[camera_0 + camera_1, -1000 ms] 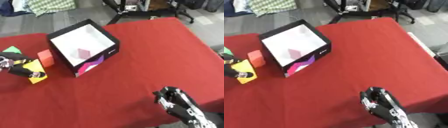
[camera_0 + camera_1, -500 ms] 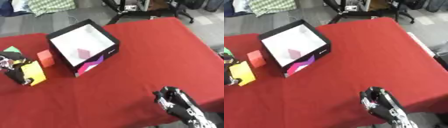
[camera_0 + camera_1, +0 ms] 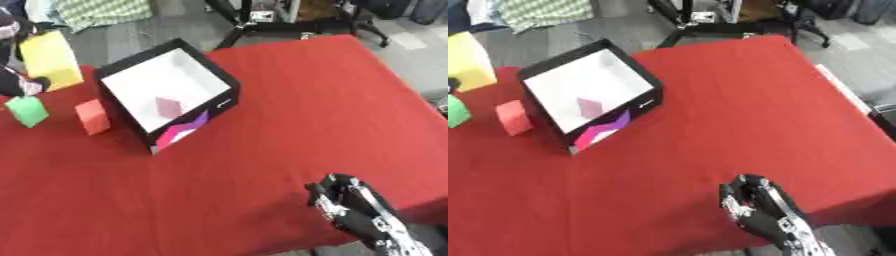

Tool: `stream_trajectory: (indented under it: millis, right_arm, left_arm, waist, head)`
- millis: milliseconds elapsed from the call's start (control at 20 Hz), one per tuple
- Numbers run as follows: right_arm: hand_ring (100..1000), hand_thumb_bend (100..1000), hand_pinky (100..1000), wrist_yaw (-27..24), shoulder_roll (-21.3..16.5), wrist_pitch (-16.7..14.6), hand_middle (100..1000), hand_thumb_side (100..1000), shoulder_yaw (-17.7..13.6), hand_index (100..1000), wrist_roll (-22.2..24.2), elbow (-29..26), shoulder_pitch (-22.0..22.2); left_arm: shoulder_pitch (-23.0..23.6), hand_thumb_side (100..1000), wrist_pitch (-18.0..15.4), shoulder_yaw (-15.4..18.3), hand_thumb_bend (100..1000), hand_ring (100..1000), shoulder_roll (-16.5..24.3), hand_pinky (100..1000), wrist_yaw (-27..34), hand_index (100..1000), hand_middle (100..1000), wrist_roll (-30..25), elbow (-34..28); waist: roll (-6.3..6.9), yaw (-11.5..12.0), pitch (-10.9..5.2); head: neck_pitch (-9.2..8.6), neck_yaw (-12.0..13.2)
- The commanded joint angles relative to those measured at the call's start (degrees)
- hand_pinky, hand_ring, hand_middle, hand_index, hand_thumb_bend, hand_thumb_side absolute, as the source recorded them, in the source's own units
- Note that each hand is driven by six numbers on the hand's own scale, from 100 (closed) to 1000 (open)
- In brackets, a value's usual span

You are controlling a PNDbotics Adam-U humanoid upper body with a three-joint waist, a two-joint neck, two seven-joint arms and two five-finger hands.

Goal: Pick up objects on the table and place them in the box.

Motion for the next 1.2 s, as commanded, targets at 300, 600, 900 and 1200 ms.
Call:
stream_trajectory:
  millis: [300, 600, 900, 1200]
  right_arm:
    - [467, 100, 851, -0.1, -0.5, 0.2, 233, 200, 0.4, 459, 0.5, -0.4, -0.7]
    - [467, 100, 851, -0.7, -0.4, 0.3, 233, 202, 0.5, 459, 0.7, -0.5, -1.4]
    - [467, 100, 852, -0.8, -0.4, 0.4, 233, 201, 0.5, 459, 0.9, -0.5, -1.5]
    - [467, 100, 852, -0.7, -0.3, 0.5, 233, 201, 0.4, 459, 0.8, -0.6, -1.5]
  left_arm:
    - [-3.6, 247, 5.9, -4.9, 100, 514, -12.2, 691, -8.7, 828, 535, 14.0, 13.7]
    - [-3.1, 247, 7.2, -6.7, 100, 583, -17.7, 721, -11.7, 897, 636, 24.9, 20.9]
    - [-2.8, 836, 7.4, -7.5, 100, 784, -19.5, 816, -13.6, 985, 857, 28.9, 24.3]
    - [-2.9, 1000, 6.3, -7.6, 164, 843, -18.4, 840, -16.7, 1000, 925, 28.6, 22.6]
  waist:
    - [0.17, -0.8, -0.52]
    - [-0.11, -1.2, -0.13]
    - [-0.09, -1.4, -0.07]
    - [-0.03, -1.3, -0.01]
  head:
    - [-0.11, -0.2]
    - [-0.11, -0.4]
    - [-0.11, 0.3]
    - [-0.11, 0.5]
